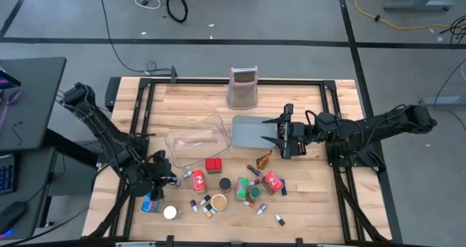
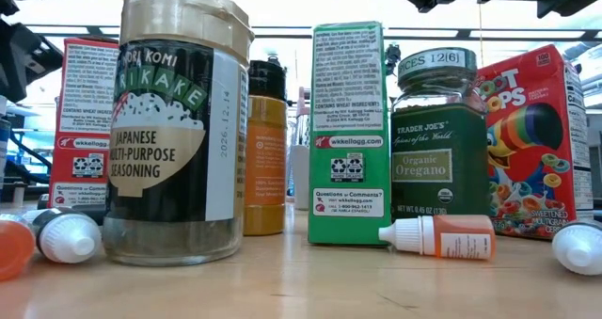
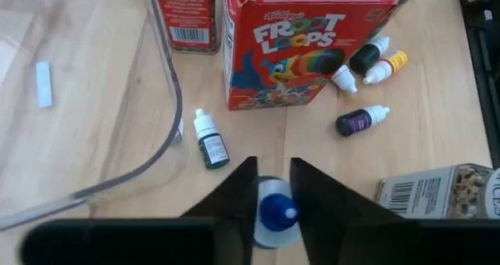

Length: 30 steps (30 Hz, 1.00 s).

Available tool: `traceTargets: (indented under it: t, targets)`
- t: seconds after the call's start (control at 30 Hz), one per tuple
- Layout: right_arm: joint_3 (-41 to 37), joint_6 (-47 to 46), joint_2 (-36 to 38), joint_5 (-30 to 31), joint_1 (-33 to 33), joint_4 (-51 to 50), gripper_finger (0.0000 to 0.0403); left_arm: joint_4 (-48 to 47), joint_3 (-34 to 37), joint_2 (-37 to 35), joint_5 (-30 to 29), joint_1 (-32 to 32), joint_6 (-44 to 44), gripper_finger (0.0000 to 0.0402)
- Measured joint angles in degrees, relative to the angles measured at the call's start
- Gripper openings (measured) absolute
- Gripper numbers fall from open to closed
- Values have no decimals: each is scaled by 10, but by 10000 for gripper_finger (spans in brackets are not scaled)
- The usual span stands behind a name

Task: Pick & Place Kitchen Items
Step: Put the large blue food coloring bottle into the black basket

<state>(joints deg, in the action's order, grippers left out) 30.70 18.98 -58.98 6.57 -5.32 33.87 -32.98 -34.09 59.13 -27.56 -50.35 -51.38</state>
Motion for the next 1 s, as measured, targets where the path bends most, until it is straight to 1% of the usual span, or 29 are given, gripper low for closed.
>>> traceTargets:
  t: [0.07,0.13,0.27,0.4,0.5,0.63,0.8,0.9,1.0]
  targets:
    - [0,0,0,0,0,0,242,-3,0,0,2,0,-3,42]
    - [0,0,0,0,0,0,242,-4,0,0,1,0,-8,42]
    - [0,0,0,0,0,0,242,-5,0,0,-20,0,-23,42]
    - [0,0,0,0,0,0,242,-5,2,1,-59,0,-24,42]
    - [0,0,0,0,0,0,242,23,2,1,-85,0,-10,42]
    - [0,0,0,0,0,0,242,98,1,1,-108,0,67,42]
    - [0,-2,-6,-6,0,13,242,200,-2,1,-159,8,215,42]
    - [0,-23,-26,-23,0,52,242,202,-30,1,-184,22,302,42]
    - [0,-29,-58,-49,0,89,242,198,-70,1,-189,42,400,42]
